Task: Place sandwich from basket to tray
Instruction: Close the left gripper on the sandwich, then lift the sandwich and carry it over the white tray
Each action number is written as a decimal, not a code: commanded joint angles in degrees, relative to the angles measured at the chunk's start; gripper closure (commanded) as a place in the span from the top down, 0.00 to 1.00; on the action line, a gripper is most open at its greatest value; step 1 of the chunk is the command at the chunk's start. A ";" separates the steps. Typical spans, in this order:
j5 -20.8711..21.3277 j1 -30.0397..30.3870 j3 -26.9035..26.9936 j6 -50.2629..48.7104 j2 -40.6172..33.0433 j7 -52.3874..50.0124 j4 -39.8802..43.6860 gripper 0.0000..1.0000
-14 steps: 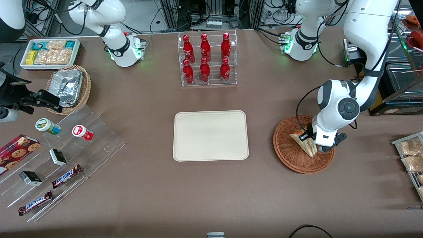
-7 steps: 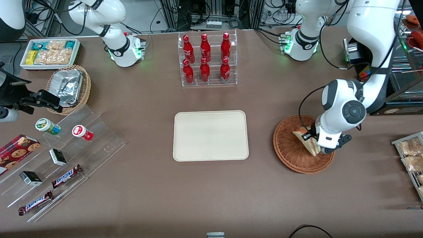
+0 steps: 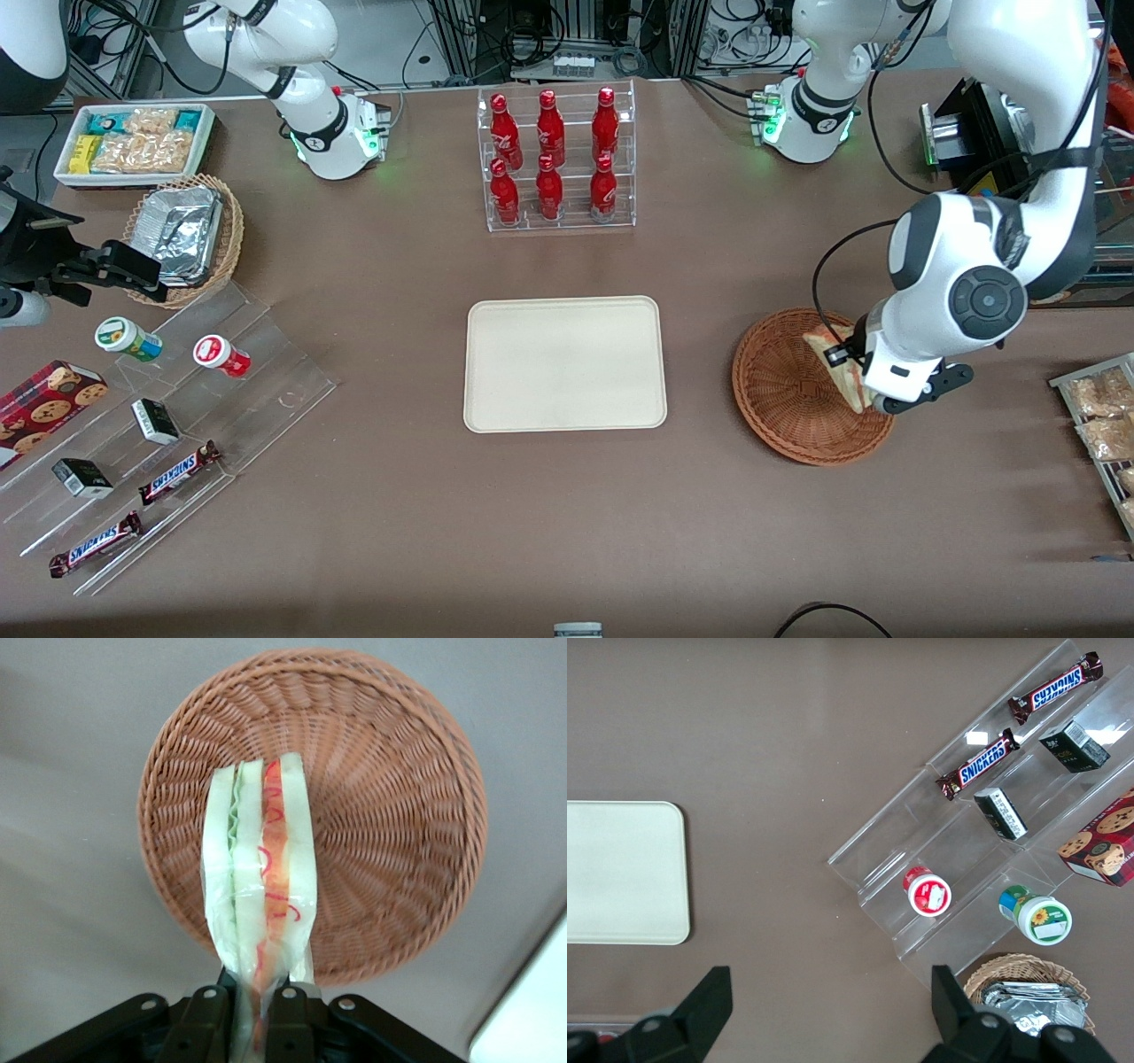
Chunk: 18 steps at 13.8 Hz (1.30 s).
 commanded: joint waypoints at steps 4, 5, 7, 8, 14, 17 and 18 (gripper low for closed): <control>0.86 -0.45 -6.96 -6.14 -1.76 7.76 3.93 0.00; 0.86 -0.45 -8.45 -6.75 -2.28 10.66 3.93 0.00; 0.77 -0.45 -11.61 -7.37 -2.55 14.29 3.93 0.00; 0.68 -0.54 -13.37 -7.37 -2.20 14.12 3.93 0.00; -0.99 -4.39 -19.72 -4.57 2.45 10.89 4.02 0.00; -0.64 -5.63 -19.80 -0.44 5.09 7.19 4.11 0.00; -0.37 -6.77 -19.80 0.62 5.88 6.05 4.63 0.00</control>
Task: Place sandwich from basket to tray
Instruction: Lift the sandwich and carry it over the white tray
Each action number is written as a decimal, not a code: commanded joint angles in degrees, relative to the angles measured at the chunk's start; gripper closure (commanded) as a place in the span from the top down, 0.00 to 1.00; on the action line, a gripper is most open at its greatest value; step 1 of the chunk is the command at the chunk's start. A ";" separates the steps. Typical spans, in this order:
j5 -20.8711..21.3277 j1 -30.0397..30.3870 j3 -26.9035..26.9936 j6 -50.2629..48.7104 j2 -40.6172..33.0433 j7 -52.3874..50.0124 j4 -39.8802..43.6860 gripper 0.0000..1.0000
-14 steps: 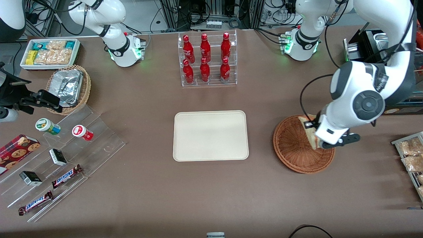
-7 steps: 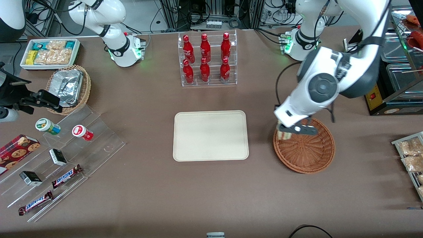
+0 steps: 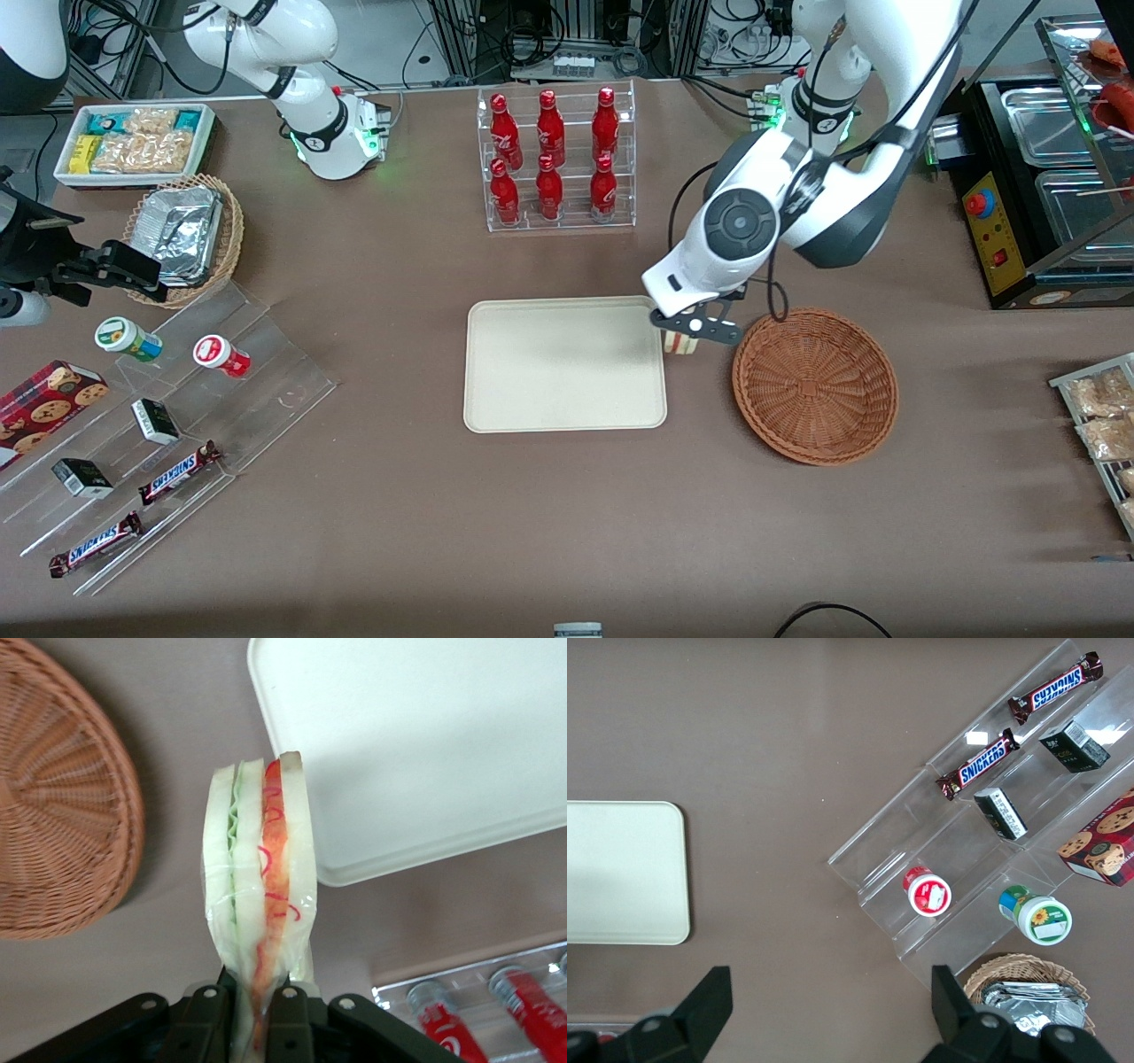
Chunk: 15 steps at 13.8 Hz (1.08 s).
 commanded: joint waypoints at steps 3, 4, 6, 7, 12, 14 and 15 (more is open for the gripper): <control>2.06 -3.29 -0.05 2.59 6.98 -8.56 6.11 0.00; 2.94 -3.91 -0.05 2.59 9.00 -11.19 7.96 0.00; 4.70 -5.40 -0.05 2.85 12.60 -15.42 11.39 0.00; 5.84 -6.02 -0.05 3.98 14.28 -17.27 12.62 0.00; 8.22 -8.13 0.21 10.14 18.07 -21.50 13.25 0.00; 8.48 -8.40 0.21 11.11 19.30 -21.33 13.60 0.00; 8.48 -8.40 0.30 11.90 19.65 -21.15 13.60 0.00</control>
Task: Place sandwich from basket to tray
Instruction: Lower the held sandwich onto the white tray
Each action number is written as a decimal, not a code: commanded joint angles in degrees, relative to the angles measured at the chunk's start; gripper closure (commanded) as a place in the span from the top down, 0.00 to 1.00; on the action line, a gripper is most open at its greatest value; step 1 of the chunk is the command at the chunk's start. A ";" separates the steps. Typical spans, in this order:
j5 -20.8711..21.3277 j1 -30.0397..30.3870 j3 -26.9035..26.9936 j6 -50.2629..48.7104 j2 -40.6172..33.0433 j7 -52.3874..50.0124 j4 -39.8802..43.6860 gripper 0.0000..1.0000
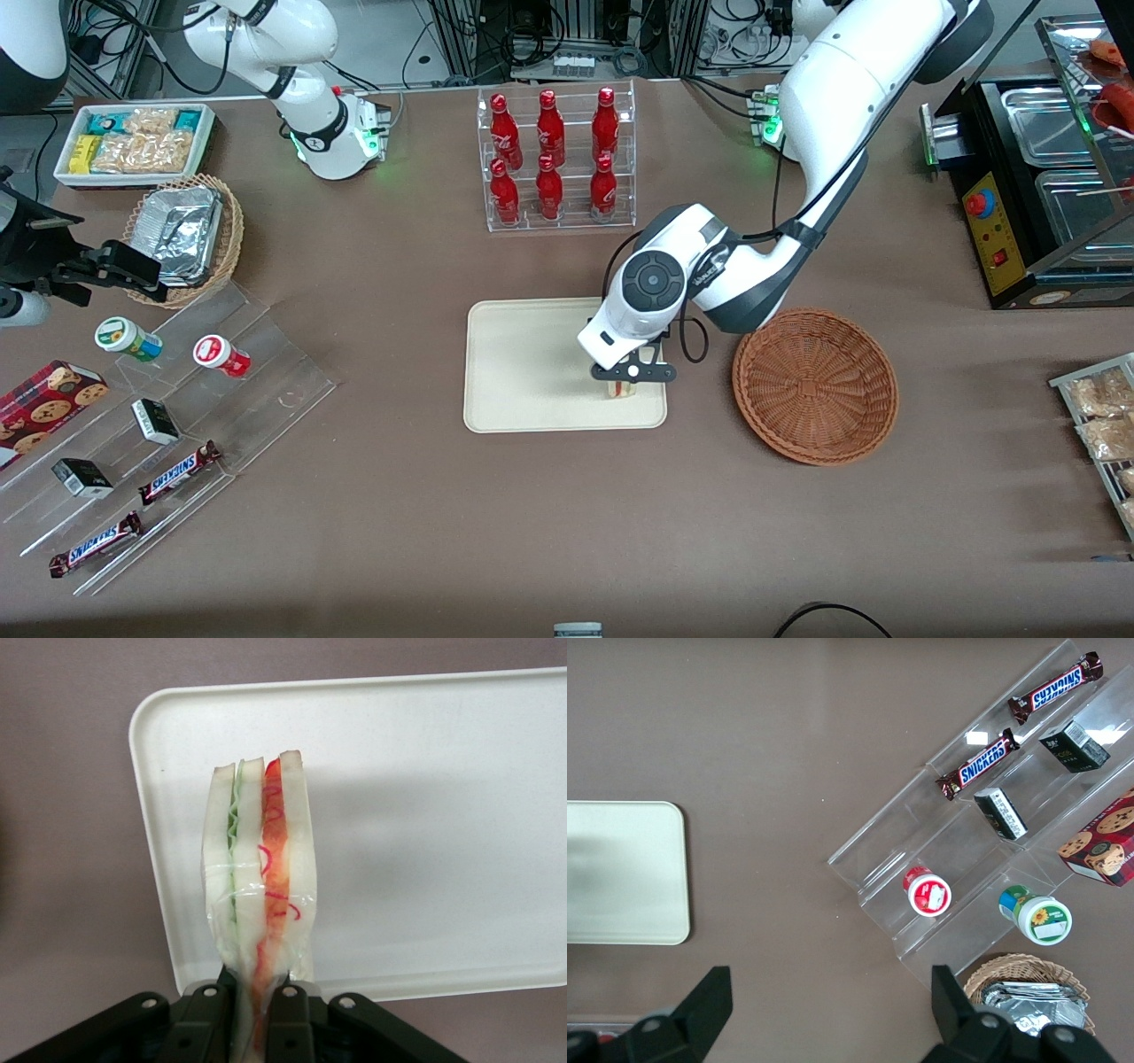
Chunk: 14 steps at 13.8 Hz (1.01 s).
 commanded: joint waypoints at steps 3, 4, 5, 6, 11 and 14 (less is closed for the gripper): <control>3.67 -2.12 0.19 0.97 3.18 -1.24 2.34 0.00; 3.67 -2.21 0.19 1.23 3.80 -1.06 2.77 0.00; 3.67 -2.30 0.19 1.32 4.15 -1.15 3.04 0.00; 3.76 -2.91 0.27 1.84 4.50 -1.15 3.13 0.00; 6.30 -3.09 0.36 3.61 6.35 -1.50 3.13 0.00; 6.92 -3.44 0.36 4.66 7.06 -1.50 3.13 0.00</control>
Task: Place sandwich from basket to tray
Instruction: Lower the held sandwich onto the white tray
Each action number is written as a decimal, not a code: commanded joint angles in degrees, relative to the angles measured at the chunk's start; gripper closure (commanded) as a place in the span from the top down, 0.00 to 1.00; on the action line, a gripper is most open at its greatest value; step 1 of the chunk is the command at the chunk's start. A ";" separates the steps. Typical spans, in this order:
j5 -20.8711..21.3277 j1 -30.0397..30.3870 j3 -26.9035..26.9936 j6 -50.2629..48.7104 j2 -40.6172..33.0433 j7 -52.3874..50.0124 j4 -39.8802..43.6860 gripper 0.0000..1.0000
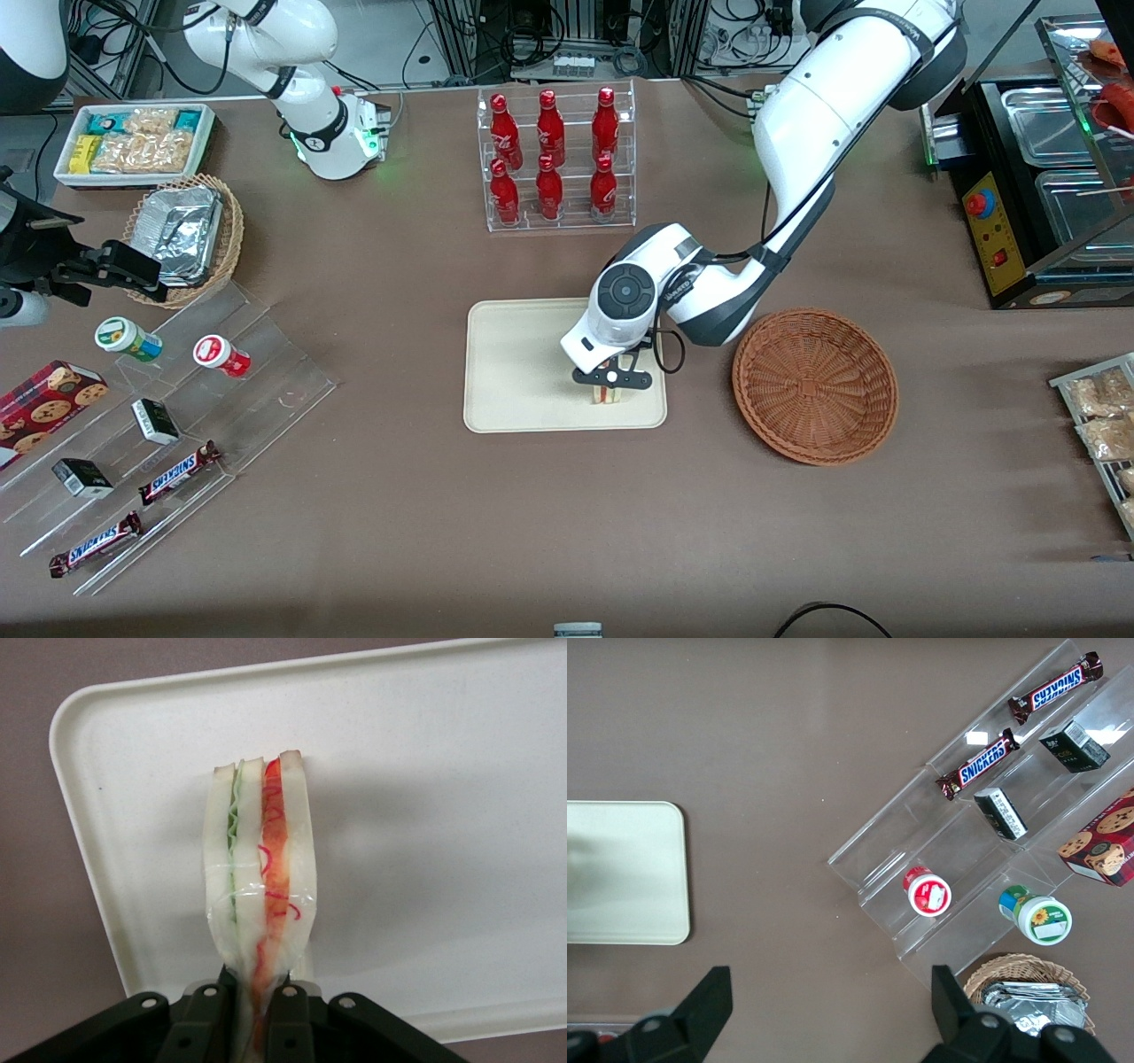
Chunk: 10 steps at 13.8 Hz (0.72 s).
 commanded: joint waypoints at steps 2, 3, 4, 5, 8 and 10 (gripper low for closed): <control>2.33 -1.31 0.24 0.25 1.50 -1.67 2.16 0.00; 2.33 -1.31 0.24 0.25 1.76 -1.67 2.16 0.00; 2.42 -1.31 0.24 0.25 1.85 -1.67 2.16 0.01; 2.33 -1.31 0.24 0.25 1.85 -1.67 2.16 0.22; 2.33 -1.31 0.24 0.25 1.94 -1.41 2.16 0.80; 2.24 -1.31 0.24 0.25 1.85 -1.67 2.16 1.00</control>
